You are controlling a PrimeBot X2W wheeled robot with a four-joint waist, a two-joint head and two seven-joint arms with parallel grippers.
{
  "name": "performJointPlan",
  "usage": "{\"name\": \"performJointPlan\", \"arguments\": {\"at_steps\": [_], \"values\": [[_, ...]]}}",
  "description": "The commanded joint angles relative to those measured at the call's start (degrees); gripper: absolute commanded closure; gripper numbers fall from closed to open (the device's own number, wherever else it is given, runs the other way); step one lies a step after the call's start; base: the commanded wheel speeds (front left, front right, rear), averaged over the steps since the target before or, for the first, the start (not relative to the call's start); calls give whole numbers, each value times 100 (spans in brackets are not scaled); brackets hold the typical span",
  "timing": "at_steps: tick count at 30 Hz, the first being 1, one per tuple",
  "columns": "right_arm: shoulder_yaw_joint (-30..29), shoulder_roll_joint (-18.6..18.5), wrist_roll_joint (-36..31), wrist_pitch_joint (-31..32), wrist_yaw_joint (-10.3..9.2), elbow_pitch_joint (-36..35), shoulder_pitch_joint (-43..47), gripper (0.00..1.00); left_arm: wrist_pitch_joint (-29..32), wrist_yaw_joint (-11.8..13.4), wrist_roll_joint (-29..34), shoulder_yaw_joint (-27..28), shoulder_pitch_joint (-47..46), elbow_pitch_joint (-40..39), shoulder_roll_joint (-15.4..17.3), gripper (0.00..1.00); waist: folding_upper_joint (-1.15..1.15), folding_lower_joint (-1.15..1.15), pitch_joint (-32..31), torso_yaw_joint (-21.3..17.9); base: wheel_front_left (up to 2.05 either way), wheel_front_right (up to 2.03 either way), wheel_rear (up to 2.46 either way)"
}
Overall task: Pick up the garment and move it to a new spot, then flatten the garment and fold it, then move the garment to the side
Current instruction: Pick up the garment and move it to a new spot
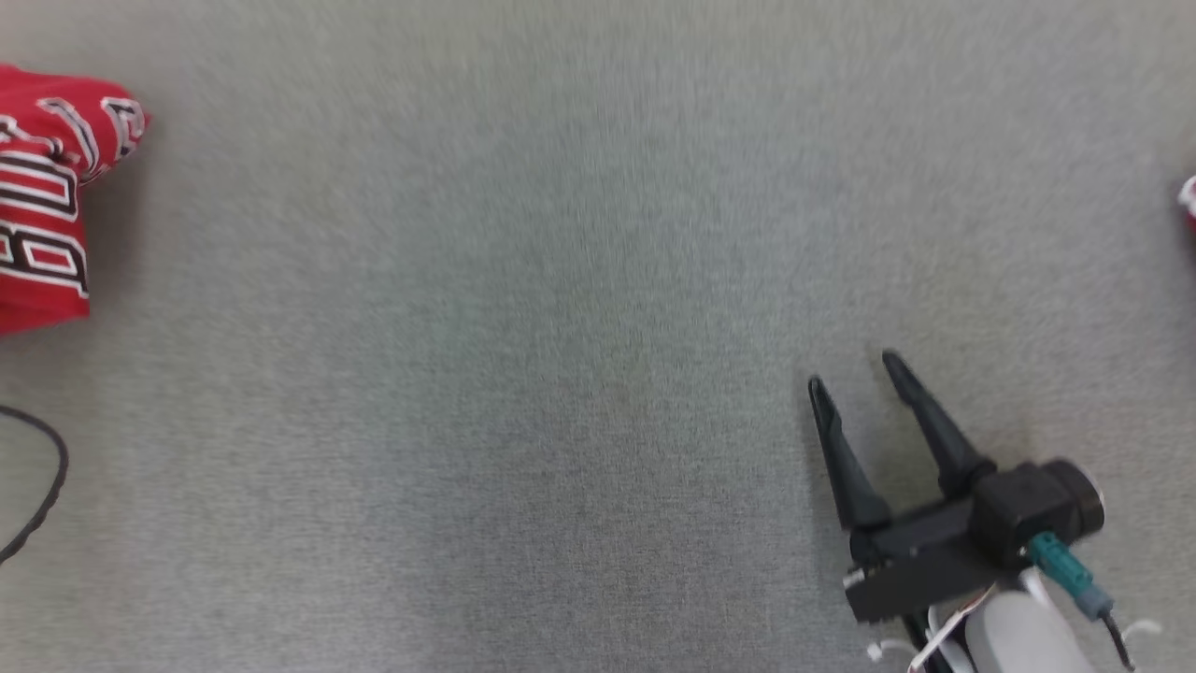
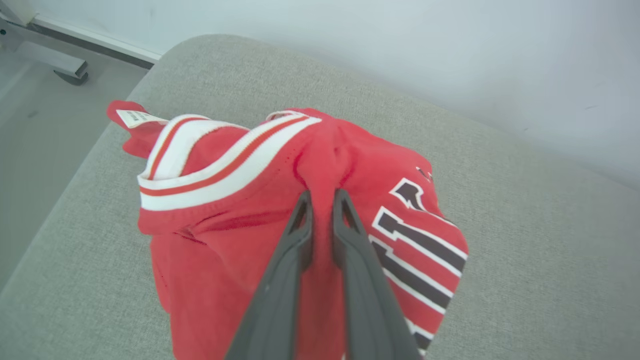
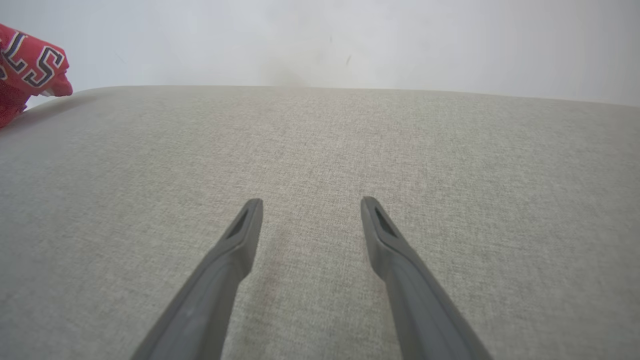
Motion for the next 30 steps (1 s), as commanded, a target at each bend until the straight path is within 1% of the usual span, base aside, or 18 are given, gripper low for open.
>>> {"name": "performJointPlan", "arguments": {"at_steps": [1, 6, 9, 14, 19, 24, 26, 27, 30], "values": [[-5, -8, 48, 3, -15, 53, 170, 0, -73, -88, 7, -45, -56, -13, 10, 100, -2, -1, -839, 125, 0, 0, 0], [2, -5, 141, 7, -15, 179, 536, 0, -86, -341, -84, -266, -149, -97, -112, 100, -2, -1, -1604, 81, 0, 0, 0], [1, -11, 199, 41, -15, 202, 827, 0, -132, -499, 99, -570, -94, -222, -161, 100, -2, -1, -2005, 48, 0, 0, 0], [-106, -15, 291, 131, -15, 145, 1236, 0, -175, -730, -55, -1016, -26, -578, -615, 100, -2, -1, -2494, -99, 0, 0, 0], [-123, -33, 317, 239, -15, -8, 1406, 0, -115, -857, -356, -1443, 216, -1089, -1205, 100, -2, -1, -2654, -402, 0, 0, 0], [-32, -51, 343, 355, -15, -173, 1367, 0, -266, -859, -386, -1840, 589, -1497, -1676, 100, -2, -1, -2640, -844, 0, 0, 0], [-38, -45, 360, 387, -15, -204, 1370, 0, -418, -804, -256, -1966, 739, -1553, -1799, 100, -2, -1, -2598, -996, 0, 0, 0], [-10, -39, 360, 398, -15, -217, 1366, 0, -520, -795, -48, -2058, 834, -1544, -1758, 100, -2, -1, -2575, -1087, 0, 0, 0], [6, -51, 387, 425, -15, -239, 1372, 0, -900, -679, 235, -2275, 1115, -1405, -1941, 100, -2, -1, -2502, -1317, 0, 0, 0]]}}
